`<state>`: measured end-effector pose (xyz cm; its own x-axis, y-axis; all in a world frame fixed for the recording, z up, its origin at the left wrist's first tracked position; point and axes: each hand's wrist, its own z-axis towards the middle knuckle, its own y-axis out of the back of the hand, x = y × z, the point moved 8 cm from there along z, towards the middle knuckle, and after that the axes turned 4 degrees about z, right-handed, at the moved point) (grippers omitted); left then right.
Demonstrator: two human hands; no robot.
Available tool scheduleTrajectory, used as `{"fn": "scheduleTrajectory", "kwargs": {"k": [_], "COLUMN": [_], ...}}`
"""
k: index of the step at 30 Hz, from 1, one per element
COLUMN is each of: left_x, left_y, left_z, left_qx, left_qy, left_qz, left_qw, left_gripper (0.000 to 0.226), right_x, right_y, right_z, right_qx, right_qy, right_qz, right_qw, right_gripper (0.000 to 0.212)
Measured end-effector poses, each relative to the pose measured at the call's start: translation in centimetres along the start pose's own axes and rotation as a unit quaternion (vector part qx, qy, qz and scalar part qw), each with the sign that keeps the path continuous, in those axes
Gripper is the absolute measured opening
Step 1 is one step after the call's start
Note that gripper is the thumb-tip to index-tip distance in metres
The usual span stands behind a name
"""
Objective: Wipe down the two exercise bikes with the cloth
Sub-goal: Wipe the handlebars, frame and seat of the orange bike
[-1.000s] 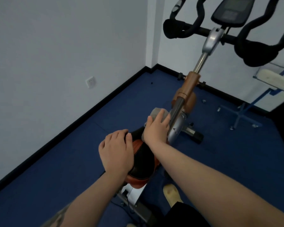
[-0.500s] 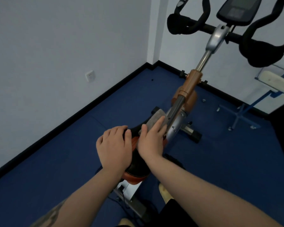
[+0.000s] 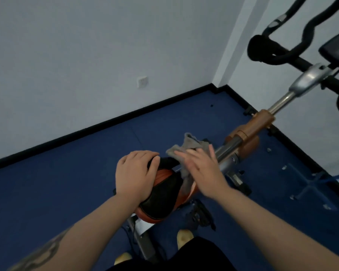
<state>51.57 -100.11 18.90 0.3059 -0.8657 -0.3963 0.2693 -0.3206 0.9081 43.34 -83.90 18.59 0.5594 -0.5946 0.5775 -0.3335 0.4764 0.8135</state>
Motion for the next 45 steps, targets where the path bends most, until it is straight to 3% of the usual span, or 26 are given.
{"fn": "scheduleTrajectory", "kwargs": {"k": [3, 5, 7, 12, 16, 18, 21, 26, 29, 32, 35, 39, 41, 45], "left_x": [0.2, 0.3, 0.3, 0.2, 0.5, 0.6, 0.5, -0.3, 0.0, 1.4, 1.4, 0.7, 0.7, 1.2], "left_y": [0.1, 0.1, 0.2, 0.4, 0.2, 0.4, 0.6, 0.4, 0.8, 1.1, 0.3, -1.0, -1.8, -3.1], "left_z": [-0.1, -0.1, -0.1, -0.4, -0.4, -0.1, 0.0, -0.9, -2.3, -4.3, -6.8, -10.1, -11.1, -12.2], "left_qx": [-0.004, -0.006, -0.010, -0.006, -0.008, -0.013, -0.016, 0.001, -0.040, -0.099, -0.132, -0.136, -0.119, -0.092], "left_qy": [0.010, 0.016, 0.020, 0.023, 0.039, 0.046, 0.051, 0.039, 0.093, 0.200, 0.260, 0.281, 0.297, 0.351], "left_qz": [-0.009, -0.009, -0.006, -0.014, -0.025, -0.040, -0.041, 0.025, 0.044, -0.029, -0.126, -0.218, -0.264, -0.361], "left_qw": [1.000, 1.000, 1.000, 1.000, 0.999, 0.998, 0.998, 0.999, 0.994, 0.974, 0.948, 0.925, 0.910, 0.859], "left_gripper": [0.037, 0.036, 0.040, 0.038, 0.038, 0.036, 0.035, 0.031, 0.037, 0.046, 0.059, 0.072, 0.082, 0.105], "right_x": [-1.9, -1.7, 0.5, 1.9, -2.7, -2.0, 1.9, 1.0, -2.5, -2.5, 2.5, 6.4, 5.0, 2.8], "right_y": [1.1, -0.4, -3.0, -3.6, -0.9, -1.0, -3.6, -3.1, -1.3, -1.6, -5.6, -8.3, -8.1, -8.0], "right_z": [3.1, 4.8, 5.9, 5.9, 5.7, 6.3, 6.3, 5.8, 5.6, 6.4, 6.9, 8.0, 7.5, 7.8], "right_qx": [0.059, 0.118, 0.161, 0.163, 0.210, 0.199, 0.166, 0.186, 0.234, 0.229, 0.243, 0.278, 0.341, 0.443], "right_qy": [-0.044, -0.060, 0.000, 0.145, 0.116, 0.127, 0.218, 0.239, 0.196, 0.178, 0.233, 0.187, 0.180, 0.126], "right_qz": [0.043, -0.067, -0.157, -0.159, -0.101, -0.132, -0.215, -0.122, -0.060, -0.111, -0.163, -0.039, 0.014, 0.009], "right_qw": [0.996, 0.989, 0.974, 0.963, 0.966, 0.963, 0.937, 0.945, 0.950, 0.950, 0.927, 0.942, 0.922, 0.887], "right_gripper": [0.062, 0.054, 0.040, 0.038, 0.038, 0.036, 0.031, 0.044, 0.041, 0.039, 0.023, 0.042, 0.050, 0.064]}}
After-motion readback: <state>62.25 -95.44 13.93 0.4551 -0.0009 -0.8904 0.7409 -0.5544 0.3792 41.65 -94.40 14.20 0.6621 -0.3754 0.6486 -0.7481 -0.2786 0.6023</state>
